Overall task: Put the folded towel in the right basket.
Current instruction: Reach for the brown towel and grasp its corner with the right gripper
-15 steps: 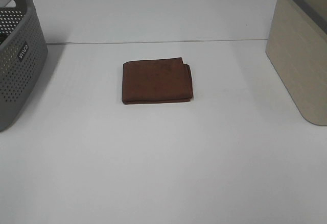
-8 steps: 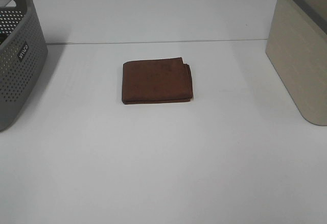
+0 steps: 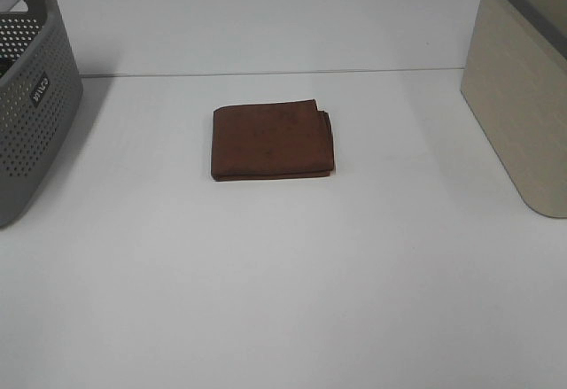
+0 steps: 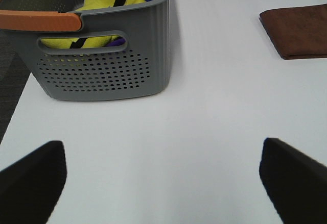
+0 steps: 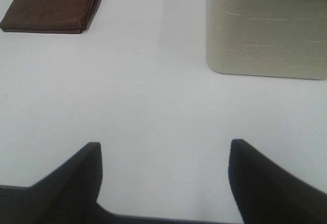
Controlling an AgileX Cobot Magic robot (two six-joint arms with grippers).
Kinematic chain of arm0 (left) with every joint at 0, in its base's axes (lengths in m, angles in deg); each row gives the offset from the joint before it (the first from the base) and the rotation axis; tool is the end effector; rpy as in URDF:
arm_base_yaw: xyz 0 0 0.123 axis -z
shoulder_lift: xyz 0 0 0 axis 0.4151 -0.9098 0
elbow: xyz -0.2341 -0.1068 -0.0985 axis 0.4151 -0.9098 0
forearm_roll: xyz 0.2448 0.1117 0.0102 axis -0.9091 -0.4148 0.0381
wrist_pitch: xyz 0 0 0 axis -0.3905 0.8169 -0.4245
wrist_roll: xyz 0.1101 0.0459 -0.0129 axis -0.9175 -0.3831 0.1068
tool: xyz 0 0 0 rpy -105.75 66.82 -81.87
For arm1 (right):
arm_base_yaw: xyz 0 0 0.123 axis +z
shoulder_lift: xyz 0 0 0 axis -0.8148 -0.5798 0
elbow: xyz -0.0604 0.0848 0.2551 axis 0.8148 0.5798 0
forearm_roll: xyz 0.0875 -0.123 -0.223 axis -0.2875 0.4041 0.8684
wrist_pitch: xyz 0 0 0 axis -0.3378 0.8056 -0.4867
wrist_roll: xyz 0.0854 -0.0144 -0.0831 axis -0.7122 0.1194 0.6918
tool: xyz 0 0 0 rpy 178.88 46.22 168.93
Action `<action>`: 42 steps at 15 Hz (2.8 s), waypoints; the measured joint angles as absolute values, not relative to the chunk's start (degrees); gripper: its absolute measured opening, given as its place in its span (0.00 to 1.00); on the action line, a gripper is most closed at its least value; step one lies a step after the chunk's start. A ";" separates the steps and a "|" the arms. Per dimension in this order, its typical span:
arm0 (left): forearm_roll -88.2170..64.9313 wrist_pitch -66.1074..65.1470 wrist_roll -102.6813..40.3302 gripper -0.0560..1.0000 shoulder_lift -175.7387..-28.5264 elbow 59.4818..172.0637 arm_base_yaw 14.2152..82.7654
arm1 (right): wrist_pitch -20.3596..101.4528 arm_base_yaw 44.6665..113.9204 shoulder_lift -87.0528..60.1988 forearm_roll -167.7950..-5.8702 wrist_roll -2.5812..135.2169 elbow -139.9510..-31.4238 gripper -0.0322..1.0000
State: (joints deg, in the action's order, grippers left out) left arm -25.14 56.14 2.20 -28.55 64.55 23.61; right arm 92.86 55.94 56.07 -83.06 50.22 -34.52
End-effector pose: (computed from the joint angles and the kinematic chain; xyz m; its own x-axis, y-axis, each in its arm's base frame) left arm 0.0457 0.0007 0.2719 -0.4492 0.0046 -0.8934 -0.0107 0.9999 0.0106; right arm 0.0540 0.0088 0.2703 -0.5080 -0.0956 -0.8561 -0.1208 0.9919 -0.0391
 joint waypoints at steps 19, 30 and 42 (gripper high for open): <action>-25.14 56.14 2.20 0.98 -28.55 64.55 23.61 | 92.86 55.94 56.07 -83.06 50.22 -34.52 0.68; -25.14 56.14 2.20 0.98 -28.55 64.55 23.61 | 92.86 55.94 56.07 -83.06 50.22 -34.52 0.68; -25.14 56.14 2.20 0.98 -28.55 64.55 23.61 | 92.86 55.94 56.07 -83.06 50.22 -34.52 0.68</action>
State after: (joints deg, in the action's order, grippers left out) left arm -25.14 56.14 2.20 -28.55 64.55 23.61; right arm 92.86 55.94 56.07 -83.06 50.22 -34.52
